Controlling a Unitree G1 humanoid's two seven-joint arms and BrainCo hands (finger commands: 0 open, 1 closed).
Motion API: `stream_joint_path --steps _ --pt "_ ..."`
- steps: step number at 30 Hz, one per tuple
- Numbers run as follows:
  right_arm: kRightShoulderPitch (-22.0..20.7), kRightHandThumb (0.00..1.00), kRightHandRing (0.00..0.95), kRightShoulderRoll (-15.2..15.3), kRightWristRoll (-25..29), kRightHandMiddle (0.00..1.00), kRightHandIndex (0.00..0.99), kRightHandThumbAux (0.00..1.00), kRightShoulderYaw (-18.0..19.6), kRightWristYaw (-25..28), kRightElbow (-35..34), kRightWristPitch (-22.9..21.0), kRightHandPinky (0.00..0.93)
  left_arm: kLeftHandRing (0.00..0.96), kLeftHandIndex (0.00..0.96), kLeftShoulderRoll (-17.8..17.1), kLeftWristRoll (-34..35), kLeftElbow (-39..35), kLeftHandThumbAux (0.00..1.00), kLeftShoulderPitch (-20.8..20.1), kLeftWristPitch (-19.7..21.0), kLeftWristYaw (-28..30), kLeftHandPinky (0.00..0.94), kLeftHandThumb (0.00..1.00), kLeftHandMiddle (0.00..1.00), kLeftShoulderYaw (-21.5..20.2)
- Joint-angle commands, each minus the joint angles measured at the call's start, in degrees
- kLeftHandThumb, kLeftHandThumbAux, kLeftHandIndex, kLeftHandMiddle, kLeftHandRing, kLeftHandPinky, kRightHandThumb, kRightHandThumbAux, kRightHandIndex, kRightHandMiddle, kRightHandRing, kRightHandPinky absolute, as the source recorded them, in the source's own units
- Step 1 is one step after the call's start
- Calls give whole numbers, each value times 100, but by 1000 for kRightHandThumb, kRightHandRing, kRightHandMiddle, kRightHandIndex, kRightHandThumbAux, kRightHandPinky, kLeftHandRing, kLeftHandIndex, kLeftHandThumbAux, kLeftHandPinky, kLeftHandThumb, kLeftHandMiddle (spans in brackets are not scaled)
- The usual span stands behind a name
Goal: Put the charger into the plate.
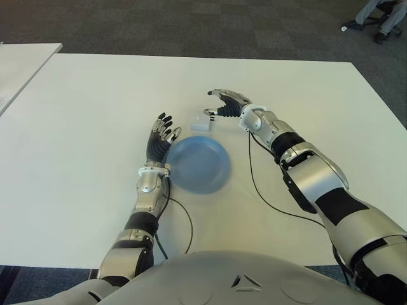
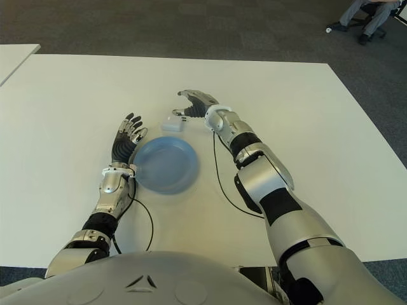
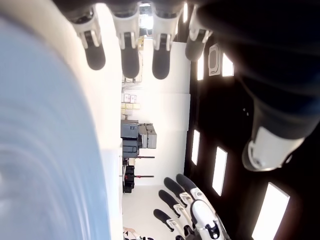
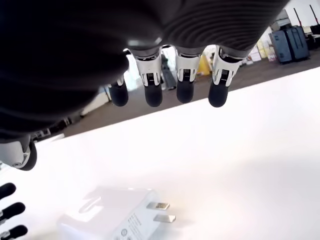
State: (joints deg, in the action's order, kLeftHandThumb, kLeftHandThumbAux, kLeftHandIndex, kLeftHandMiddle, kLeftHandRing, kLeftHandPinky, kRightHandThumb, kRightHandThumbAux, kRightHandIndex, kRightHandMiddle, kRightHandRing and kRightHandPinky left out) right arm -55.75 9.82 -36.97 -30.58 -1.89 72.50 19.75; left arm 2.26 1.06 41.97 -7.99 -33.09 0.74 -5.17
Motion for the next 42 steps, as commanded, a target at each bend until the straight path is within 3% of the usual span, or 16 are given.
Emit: stream_joint_path --steps 1,11,28,36,42 --pt "-12 410 24 -50 -114 0 0 342 -117 101 85 19 57 139 88 70 -18 40 585 350 296 11 131 0 156 85" --pt "74 389 5 -43 -229 0 0 327 -273 9 78 129 61 146 93 85 -29 -379 590 578 454 -45 149 0 159 171" --pt "252 406 22 -350 -399 3 7 338 -466 -311 220 -240 94 142 90 129 -59 -1118 593 984 726 -22 132 0 157 331" --pt "451 371 81 -431 -393 58 23 528 -457 -719 341 -151 170 144 87 127 -23 -1312 593 1084 787 -31 148 0 155 377" --pt "494 275 140 -388 -412 108 27 723 -470 -860 346 14 226 145 91 114 -8 -1399 592 1116 871 -5 152 0 155 397"
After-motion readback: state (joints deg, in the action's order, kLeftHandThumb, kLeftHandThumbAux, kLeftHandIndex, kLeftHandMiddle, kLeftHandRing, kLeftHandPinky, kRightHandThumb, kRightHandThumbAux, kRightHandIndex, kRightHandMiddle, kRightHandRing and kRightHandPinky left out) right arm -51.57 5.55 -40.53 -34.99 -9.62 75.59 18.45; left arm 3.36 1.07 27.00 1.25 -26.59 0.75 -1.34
